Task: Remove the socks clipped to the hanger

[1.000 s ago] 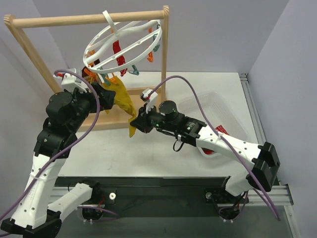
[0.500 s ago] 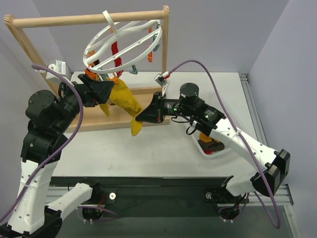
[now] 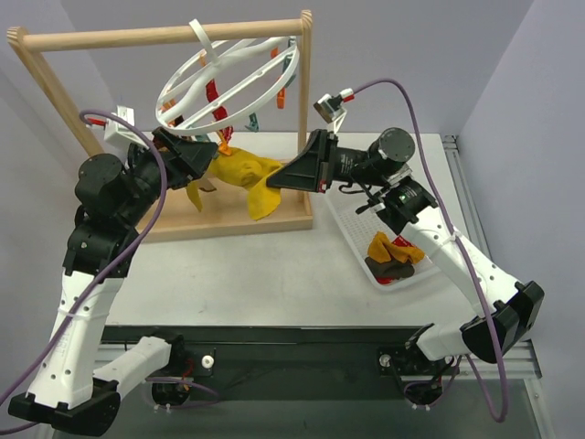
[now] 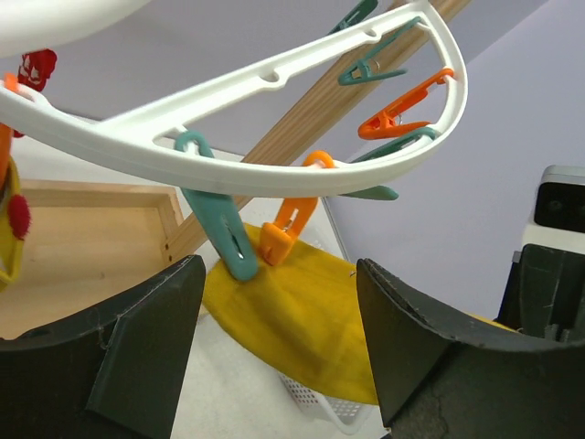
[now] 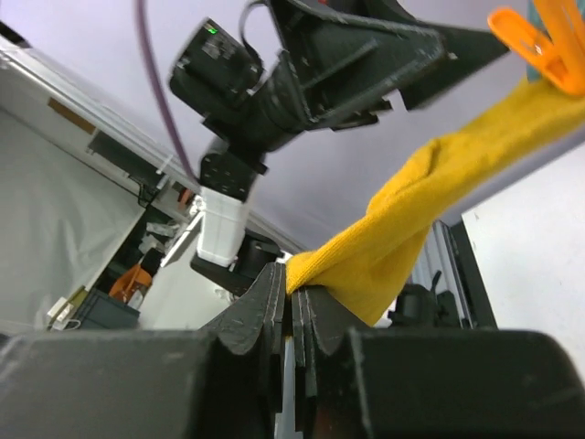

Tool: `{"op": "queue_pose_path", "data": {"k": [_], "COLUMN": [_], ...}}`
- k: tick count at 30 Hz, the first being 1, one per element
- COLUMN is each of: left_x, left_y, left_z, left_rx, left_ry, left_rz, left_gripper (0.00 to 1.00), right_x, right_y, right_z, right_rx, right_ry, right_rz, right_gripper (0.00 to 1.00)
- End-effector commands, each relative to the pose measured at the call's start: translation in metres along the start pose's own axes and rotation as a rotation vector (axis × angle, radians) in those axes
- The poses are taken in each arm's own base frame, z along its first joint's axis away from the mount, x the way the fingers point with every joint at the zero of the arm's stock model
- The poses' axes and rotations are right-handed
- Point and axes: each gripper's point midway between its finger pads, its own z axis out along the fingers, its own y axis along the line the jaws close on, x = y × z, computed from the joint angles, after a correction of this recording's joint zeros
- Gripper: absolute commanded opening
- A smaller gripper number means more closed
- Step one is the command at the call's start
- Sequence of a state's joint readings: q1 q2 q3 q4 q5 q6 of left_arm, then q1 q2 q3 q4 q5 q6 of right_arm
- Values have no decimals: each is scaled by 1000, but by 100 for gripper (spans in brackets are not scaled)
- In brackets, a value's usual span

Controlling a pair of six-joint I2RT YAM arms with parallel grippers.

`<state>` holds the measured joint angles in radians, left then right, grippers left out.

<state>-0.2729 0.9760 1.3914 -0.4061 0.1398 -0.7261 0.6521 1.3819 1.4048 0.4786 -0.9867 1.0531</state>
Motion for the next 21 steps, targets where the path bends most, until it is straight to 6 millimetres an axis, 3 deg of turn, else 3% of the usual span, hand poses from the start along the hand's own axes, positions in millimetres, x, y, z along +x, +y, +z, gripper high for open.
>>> {"op": "queue_pose_path", "data": {"k": [1, 6, 12, 13, 21], "left_x": [-26, -24, -17, -19, -4], "left_y": [-15, -10, -23, -33, -23], "left_z": [-5, 9, 23, 22, 32], "left_rx": [43, 57, 192, 247, 263], "left_ry": [-99, -113, -115, -123, -103], "left_rz": [-40, -135, -221, -225, -239], "left_gripper": [78, 75, 70, 69, 68], "right_x": [-24, -32, -37, -38, -41], "right_y": [63, 78, 77, 79, 88], "right_z": [-10, -11, -10, -10, -12], "right_rx": [-188, -235, -224, -225, -231], "right_ry": [-27, -44, -68, -71, -89], "right_rz": [-63, -58, -45, -47, -46], "right_gripper": [0, 0, 0, 0, 0]}}
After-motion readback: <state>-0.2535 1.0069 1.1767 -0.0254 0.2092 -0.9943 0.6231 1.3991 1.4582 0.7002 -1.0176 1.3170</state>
